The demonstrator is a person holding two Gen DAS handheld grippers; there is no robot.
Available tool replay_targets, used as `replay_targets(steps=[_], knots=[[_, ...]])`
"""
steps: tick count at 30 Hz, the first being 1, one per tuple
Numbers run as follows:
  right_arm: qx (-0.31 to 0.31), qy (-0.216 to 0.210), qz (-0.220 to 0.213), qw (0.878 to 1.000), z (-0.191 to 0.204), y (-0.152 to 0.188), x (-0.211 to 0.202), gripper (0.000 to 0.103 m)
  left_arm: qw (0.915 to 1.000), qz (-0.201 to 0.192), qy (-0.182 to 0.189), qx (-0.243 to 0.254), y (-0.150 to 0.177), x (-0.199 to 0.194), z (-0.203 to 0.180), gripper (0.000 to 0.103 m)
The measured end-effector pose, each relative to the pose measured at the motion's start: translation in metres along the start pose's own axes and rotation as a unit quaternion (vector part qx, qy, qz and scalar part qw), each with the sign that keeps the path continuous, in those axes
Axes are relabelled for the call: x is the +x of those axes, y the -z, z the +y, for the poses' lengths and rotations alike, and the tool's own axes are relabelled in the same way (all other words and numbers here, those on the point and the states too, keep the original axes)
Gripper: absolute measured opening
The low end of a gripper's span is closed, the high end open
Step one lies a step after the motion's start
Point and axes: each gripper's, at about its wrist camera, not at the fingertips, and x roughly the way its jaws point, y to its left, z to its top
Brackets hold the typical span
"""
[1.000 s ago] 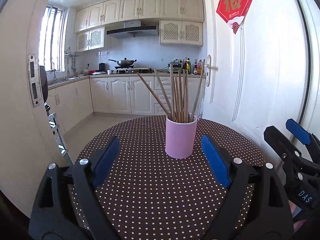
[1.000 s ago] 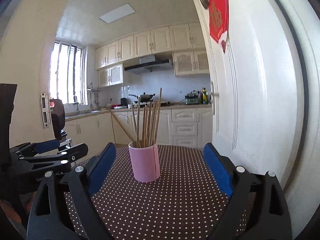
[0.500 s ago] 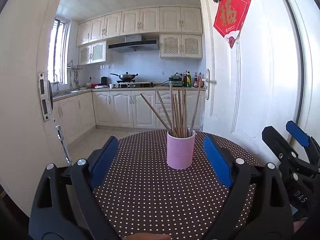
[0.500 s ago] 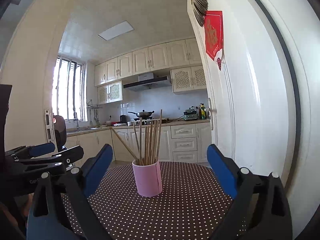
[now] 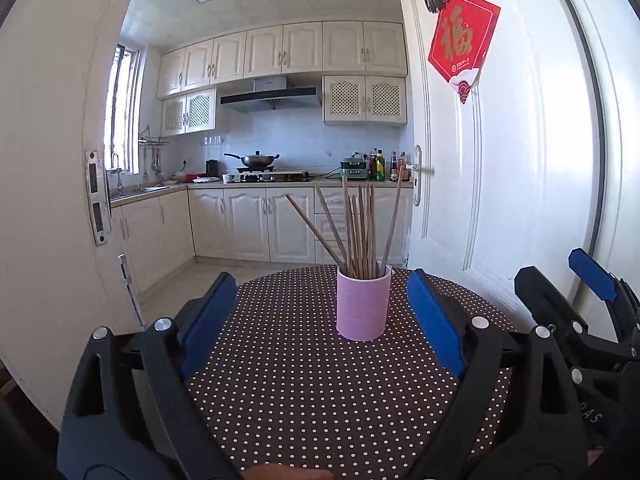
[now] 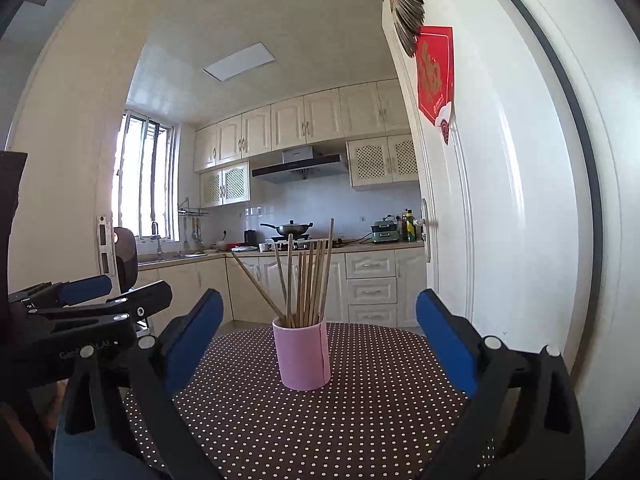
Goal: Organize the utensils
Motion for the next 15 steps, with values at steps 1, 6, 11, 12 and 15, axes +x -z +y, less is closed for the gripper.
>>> replay_targets(steps=[1,6,11,12,15], knots=[[0.003,0.0,0.001,1.0,-0.0006,0.0007,0.0002,0.093,1.0,-0.004,-0.002,0.0,0.0004,-0.0015,-0.0005,0.086],[0.006,-0.002,0.011,1.0,0.0007,0.003,0.0,0.094,0.9999,-0.005,-0.008,0.005,0.0027,-0.0037,-0.0017,0.086],[0.011,-0.004,0.018,1.0,0.0009,0.0045,-0.0003,0.094,1.0,0.0,-0.005,0.003,0.0048,-0.0038,-0.0014,0.086],[0.012,-0.003,0.019,1.0,0.0008,0.0046,-0.0007,0.094,1.0,0.001,-0.007,0.004,0.0052,-0.0038,-0.0019,0.086],[0.013,0.0,0.016,1.0,0.0005,0.0039,-0.0021,0.094,1.0,0.0,-0.007,0.004,0.0059,-0.0042,-0.0027,0.086]])
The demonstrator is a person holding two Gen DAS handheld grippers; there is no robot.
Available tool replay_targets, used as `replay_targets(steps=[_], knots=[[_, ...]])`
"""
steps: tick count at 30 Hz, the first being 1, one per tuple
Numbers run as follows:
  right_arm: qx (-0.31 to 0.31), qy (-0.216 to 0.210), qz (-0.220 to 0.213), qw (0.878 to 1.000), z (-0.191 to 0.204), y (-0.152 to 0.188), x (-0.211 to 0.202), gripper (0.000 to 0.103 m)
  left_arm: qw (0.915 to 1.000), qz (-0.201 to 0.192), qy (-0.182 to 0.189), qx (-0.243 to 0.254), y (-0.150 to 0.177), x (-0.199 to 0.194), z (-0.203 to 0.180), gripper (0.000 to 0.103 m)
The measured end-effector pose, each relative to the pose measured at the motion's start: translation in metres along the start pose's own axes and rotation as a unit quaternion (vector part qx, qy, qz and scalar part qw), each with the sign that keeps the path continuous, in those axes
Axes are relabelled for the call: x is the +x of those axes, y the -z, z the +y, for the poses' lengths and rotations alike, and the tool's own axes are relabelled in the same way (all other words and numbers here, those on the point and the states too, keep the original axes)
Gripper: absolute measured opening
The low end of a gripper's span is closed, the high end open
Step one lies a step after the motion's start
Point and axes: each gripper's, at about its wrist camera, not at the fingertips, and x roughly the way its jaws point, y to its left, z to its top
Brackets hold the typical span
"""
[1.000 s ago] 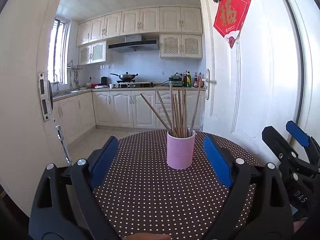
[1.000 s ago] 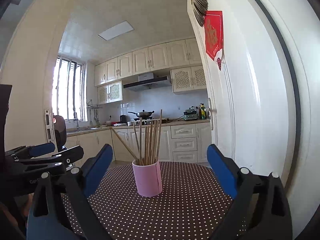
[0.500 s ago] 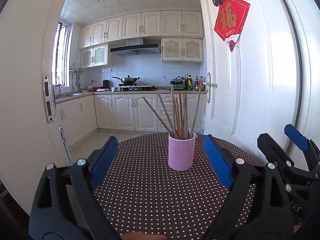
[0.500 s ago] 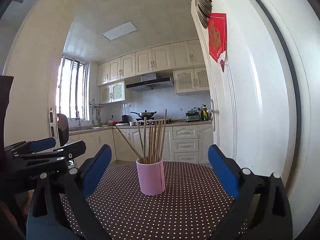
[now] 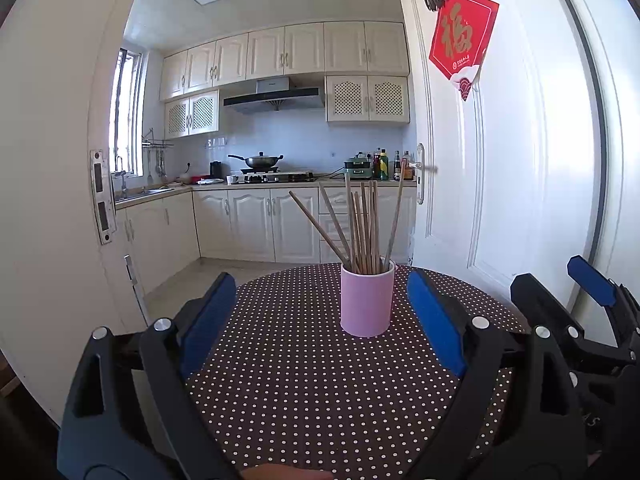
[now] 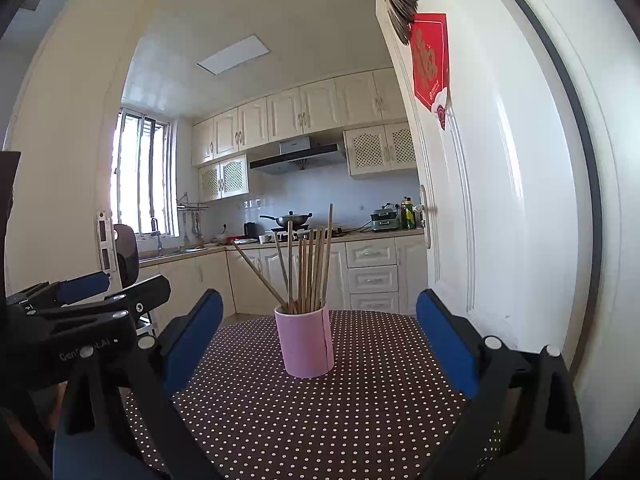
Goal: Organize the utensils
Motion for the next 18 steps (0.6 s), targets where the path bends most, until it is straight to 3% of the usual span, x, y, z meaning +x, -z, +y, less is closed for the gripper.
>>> replay_targets(steps=[18], knots=[[0.007,0.006,0.002,1.0,-0.001,-0.0005,-0.0002,0.094,1.0,0.003,0.003,-0.001,-0.0007,-0.0005,0.0005,0.087]])
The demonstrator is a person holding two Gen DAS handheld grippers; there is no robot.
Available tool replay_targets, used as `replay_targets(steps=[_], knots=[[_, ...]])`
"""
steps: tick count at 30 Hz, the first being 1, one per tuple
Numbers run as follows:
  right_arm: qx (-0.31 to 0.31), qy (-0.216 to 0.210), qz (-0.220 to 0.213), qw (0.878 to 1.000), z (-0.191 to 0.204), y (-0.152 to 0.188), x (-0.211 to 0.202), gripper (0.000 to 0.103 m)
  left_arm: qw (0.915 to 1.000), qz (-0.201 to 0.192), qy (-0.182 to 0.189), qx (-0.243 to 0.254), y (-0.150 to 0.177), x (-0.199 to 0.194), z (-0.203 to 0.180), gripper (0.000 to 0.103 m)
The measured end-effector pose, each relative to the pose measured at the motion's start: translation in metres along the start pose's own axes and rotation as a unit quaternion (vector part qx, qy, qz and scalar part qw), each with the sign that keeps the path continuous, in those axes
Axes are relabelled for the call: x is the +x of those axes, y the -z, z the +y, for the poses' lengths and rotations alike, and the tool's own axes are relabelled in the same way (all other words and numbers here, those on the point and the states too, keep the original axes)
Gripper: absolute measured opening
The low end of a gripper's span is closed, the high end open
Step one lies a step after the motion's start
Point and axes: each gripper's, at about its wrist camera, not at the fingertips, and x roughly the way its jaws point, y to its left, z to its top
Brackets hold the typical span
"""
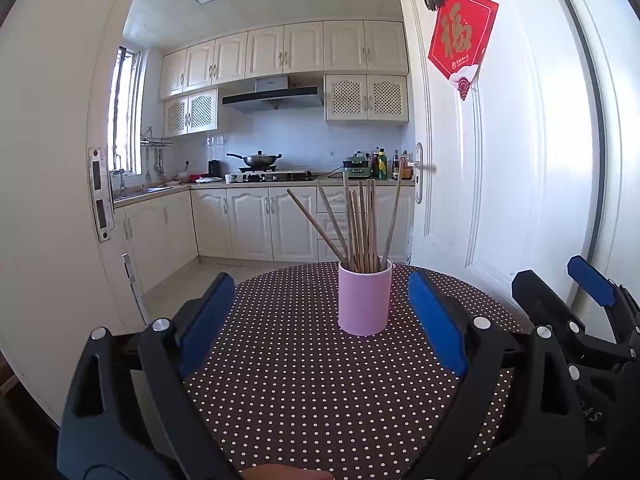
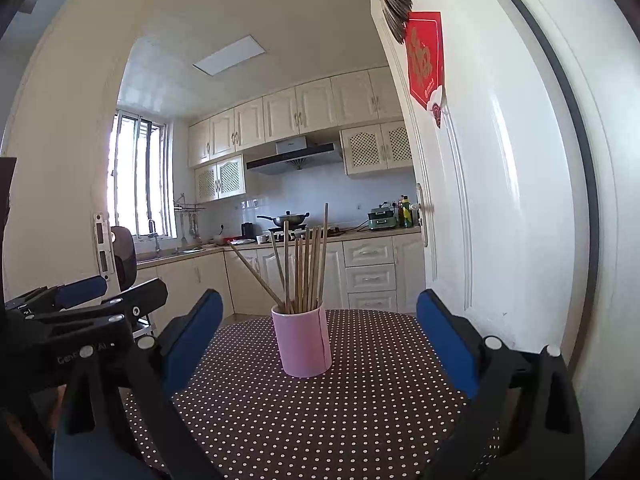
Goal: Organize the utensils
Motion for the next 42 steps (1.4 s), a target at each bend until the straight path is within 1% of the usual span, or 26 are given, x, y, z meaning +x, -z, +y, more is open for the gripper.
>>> replay_targets(steps=[17,22,42], knots=[[0.002,-0.001,0.004,1.0,0.0006,0.0015,-0.001,0.094,1.0,0.007,0.001,-0.002,0.002,0.0004,0.0016,0.087],[0.003,-0.002,0.003,1.0,-0.0006,0.0014,-0.0013,0.094,0.9999,0.011,0.007,-0.005,0.0027,0.001,0.002,0.087],[0.003,-0.003,0.004,1.0,-0.0012,0.0007,-0.0025,0.094,1.0,0.008,0.005,-0.001,0.0021,-0.0021,0.0016,0.088]])
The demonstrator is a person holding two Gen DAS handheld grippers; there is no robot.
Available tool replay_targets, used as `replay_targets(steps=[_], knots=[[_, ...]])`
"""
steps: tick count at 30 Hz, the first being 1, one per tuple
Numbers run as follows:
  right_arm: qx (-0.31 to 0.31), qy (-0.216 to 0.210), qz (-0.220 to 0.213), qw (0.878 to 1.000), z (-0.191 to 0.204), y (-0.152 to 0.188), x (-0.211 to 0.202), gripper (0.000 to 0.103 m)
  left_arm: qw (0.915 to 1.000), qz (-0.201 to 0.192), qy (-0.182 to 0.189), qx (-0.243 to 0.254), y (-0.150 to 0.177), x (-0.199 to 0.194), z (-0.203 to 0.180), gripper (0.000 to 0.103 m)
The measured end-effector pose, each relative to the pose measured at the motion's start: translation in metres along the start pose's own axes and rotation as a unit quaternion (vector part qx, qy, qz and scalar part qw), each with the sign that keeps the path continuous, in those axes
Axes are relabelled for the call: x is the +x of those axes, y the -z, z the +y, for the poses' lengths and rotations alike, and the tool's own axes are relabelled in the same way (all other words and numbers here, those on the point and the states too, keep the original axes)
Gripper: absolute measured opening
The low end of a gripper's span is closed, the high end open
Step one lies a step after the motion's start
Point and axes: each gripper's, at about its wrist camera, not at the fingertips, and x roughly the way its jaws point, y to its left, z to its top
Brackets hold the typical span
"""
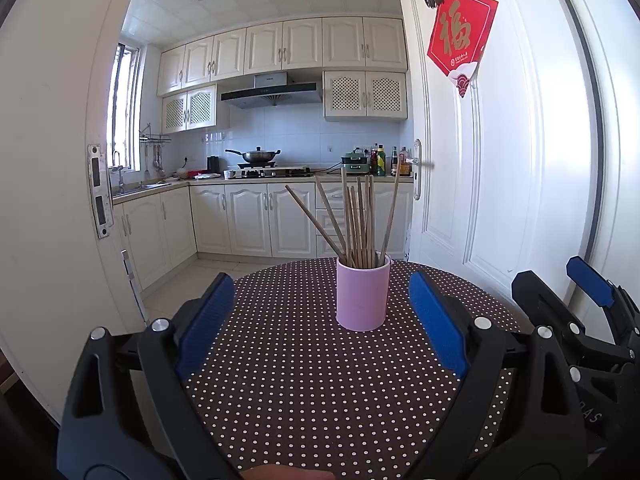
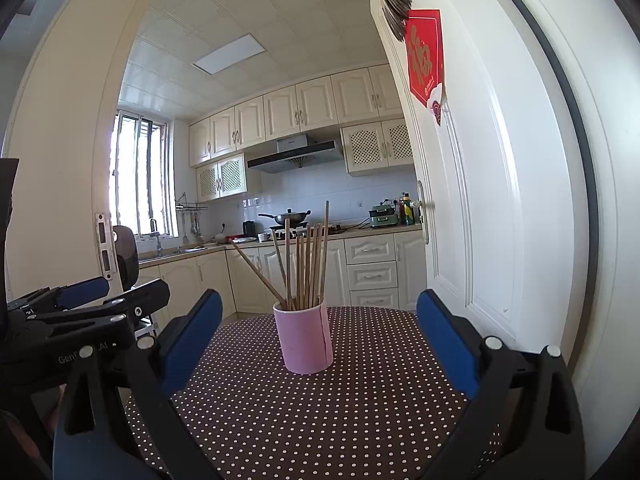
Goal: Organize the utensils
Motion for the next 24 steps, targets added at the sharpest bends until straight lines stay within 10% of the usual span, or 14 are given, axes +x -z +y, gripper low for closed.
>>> replay_targets(steps=[24], knots=[[0.005,-0.003,0.005,1.0,-0.0006,0.001,-0.001,0.095,1.0,0.004,0.003,-0.003,-0.001,0.0006,-0.0019,0.088]])
